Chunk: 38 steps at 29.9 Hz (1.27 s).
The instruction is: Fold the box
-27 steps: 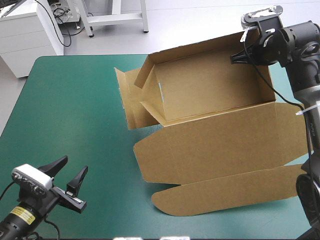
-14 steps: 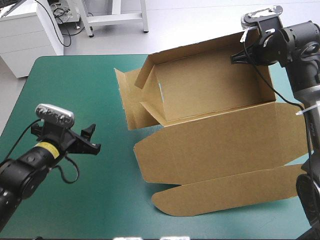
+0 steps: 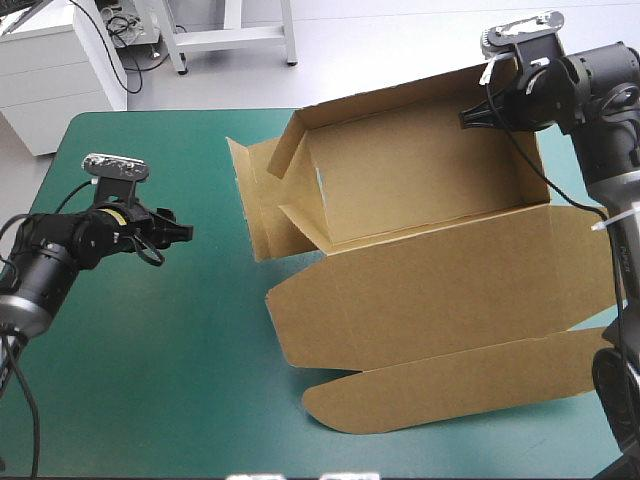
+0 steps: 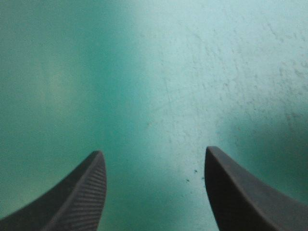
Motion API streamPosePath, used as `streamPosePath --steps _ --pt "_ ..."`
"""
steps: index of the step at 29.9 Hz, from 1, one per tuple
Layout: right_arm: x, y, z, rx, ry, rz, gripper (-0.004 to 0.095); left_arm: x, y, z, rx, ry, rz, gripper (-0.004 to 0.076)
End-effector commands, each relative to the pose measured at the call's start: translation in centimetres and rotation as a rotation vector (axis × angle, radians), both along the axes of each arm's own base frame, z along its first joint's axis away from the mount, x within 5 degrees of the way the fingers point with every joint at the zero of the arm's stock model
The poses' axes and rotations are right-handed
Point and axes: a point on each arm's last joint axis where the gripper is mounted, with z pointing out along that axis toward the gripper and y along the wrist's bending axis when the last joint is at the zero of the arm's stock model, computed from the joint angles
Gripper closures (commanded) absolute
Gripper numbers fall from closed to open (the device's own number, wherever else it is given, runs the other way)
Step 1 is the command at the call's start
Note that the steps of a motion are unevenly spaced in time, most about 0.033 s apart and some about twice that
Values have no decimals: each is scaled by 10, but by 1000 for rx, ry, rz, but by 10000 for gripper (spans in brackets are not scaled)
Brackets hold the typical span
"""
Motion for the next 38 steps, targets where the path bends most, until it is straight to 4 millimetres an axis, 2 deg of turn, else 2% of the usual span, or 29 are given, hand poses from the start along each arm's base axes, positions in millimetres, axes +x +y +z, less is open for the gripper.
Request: streamPosePath --steps 1,4,8,16,21,24,27,29,34,38 --pt "-21 -5 24 11 -72 -2 928 18 14 0 -189 -18 -20 297" --pt "-21 -4 24 21 -69 4 928 31 18 -18 -324 41 -122 297" --pt "-21 -2 24 35 -65 20 928 51 11 -41 -486 79 -201 285" --pt "-22 -2 24 38 -64 25 928 73 -14 -63 -702 54 -335 248" --pt "-22 0 24 52 -61 33 928 82 -31 -71 -719 32 -335 248" --pt "-22 2 23 73 -57 46 928 85 -49 -77 -699 32 -325 248" --pt "-22 2 23 73 -57 46 928 84 -68 -74 -744 0 -394 248" --pt "-22 1 23 69 -57 44 928 81 -74 -69 -781 -30 -459 248" --pt "-22 1 23 69 -57 44 928 77 -77 -55 -938 -70 -526 248" --pt "-21 1 23 67 -56 43 928 69 -82 -43 -1039 -111 -658 248"
